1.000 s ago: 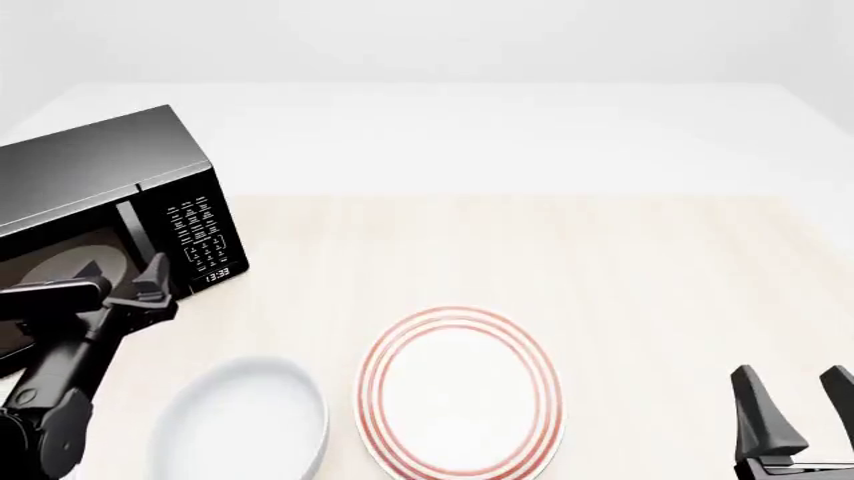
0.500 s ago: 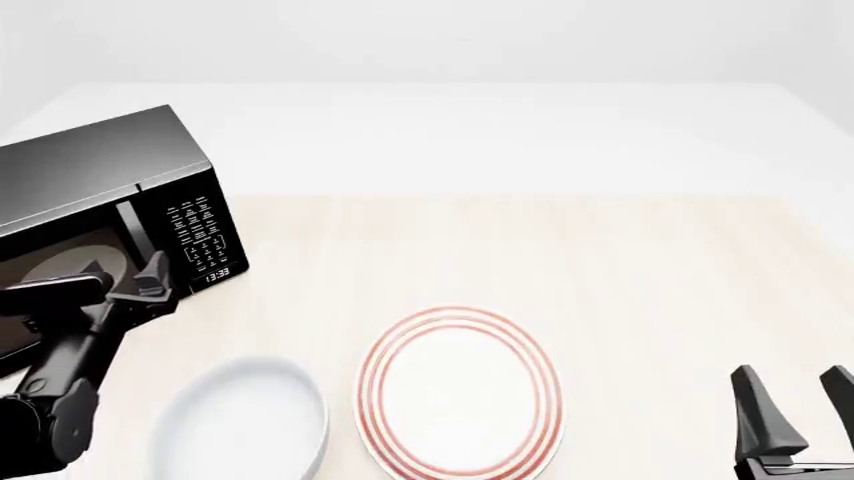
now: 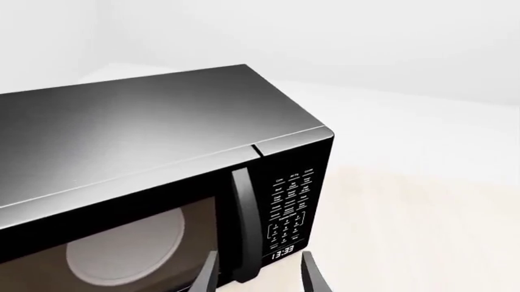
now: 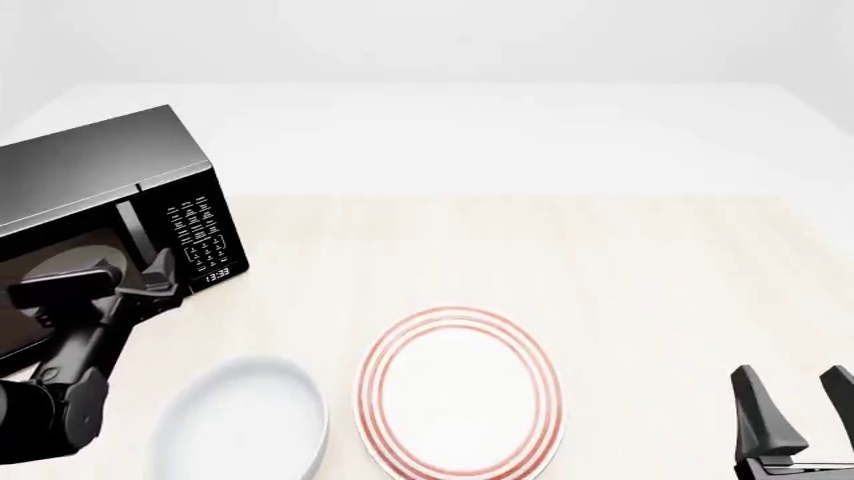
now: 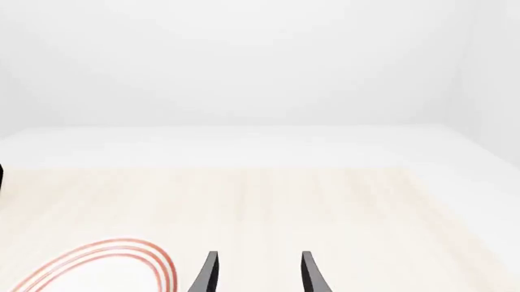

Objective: Open the microwave.

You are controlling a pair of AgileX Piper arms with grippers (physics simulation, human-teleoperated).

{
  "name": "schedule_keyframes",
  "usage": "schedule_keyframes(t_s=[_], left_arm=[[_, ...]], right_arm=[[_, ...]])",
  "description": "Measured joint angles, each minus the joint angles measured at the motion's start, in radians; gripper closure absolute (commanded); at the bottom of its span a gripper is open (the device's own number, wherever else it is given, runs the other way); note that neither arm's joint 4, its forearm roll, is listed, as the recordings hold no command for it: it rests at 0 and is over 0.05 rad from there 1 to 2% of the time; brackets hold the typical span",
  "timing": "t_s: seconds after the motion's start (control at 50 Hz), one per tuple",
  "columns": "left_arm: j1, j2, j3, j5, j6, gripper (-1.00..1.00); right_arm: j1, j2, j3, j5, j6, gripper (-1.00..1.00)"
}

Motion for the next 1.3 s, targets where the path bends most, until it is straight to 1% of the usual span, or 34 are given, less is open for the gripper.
schedule_keyframes(t_s=[0.68,1.3], left_arm=[[-0.002,0.103,-0.088,0.024,-0.008,-1.00],[0.002,0.189,-0.134,0.029,-0.032,-1.00]], right_arm=[[0.000,0.000,0.000,0.000,0.000,-1.00],[0.000,0.000,0.000,0.000,0.000,-1.00]])
